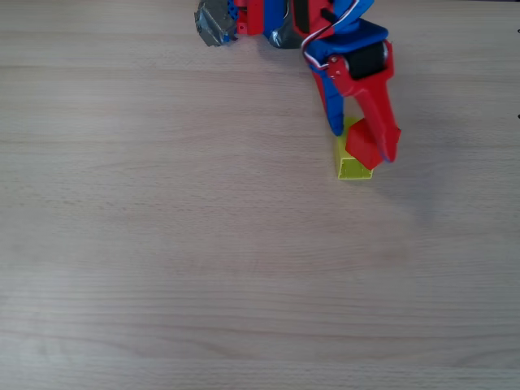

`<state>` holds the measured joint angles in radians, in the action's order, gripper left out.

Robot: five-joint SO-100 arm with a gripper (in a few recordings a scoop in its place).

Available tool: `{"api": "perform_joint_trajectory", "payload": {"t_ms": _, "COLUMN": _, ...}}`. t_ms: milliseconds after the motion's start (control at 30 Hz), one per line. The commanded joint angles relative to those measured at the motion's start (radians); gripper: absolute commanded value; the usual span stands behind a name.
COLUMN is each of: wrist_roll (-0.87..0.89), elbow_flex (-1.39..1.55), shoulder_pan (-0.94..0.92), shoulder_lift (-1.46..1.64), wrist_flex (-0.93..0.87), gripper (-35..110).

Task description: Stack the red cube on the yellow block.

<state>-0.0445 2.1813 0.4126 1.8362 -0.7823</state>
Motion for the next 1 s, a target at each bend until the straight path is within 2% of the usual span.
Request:
{"api": "perform_joint_trajectory", "payload": {"t_ms": 0, "wrist_roll": -0.009, "elbow_flex": -0.014, "shoulder_pan": -0.029, "shoulder_lift": 0.083, "wrist_flex": -0.015, "gripper": 42}}
{"api": "perform_joint_trajectory", "payload": {"t_ms": 367, "wrist_roll": -0.003, "elbow_flex": -0.009, "shoulder_pan": -0.071, "shoulder_lift": 0.097, "wrist_flex": -0.006, "gripper": 42}}
{"api": "perform_joint_trajectory", "payload": {"t_ms": 500, "wrist_roll": -0.012, "elbow_flex": 0.048, "shoulder_pan": -0.161, "shoulder_lift": 0.143, "wrist_flex": 0.055, "gripper": 39}}
{"api": "perform_joint_trajectory", "payload": {"t_ms": 600, "wrist_roll": 0.035, "elbow_flex": 0.095, "shoulder_pan": -0.27, "shoulder_lift": 0.202, "wrist_flex": 0.083, "gripper": 30}}
{"api": "perform_joint_trajectory", "payload": {"t_ms": 733, "wrist_roll": 0.064, "elbow_flex": 0.316, "shoulder_pan": -0.379, "shoulder_lift": 0.397, "wrist_flex": 0.187, "gripper": 8}}
{"api": "perform_joint_trajectory", "payload": {"t_ms": 833, "wrist_roll": 0.011, "elbow_flex": 0.561, "shoulder_pan": -0.413, "shoulder_lift": 0.712, "wrist_flex": 0.195, "gripper": 4}}
{"api": "perform_joint_trajectory", "payload": {"t_ms": 967, "wrist_roll": -0.02, "elbow_flex": 0.693, "shoulder_pan": -0.442, "shoulder_lift": 0.997, "wrist_flex": 0.063, "gripper": 4}}
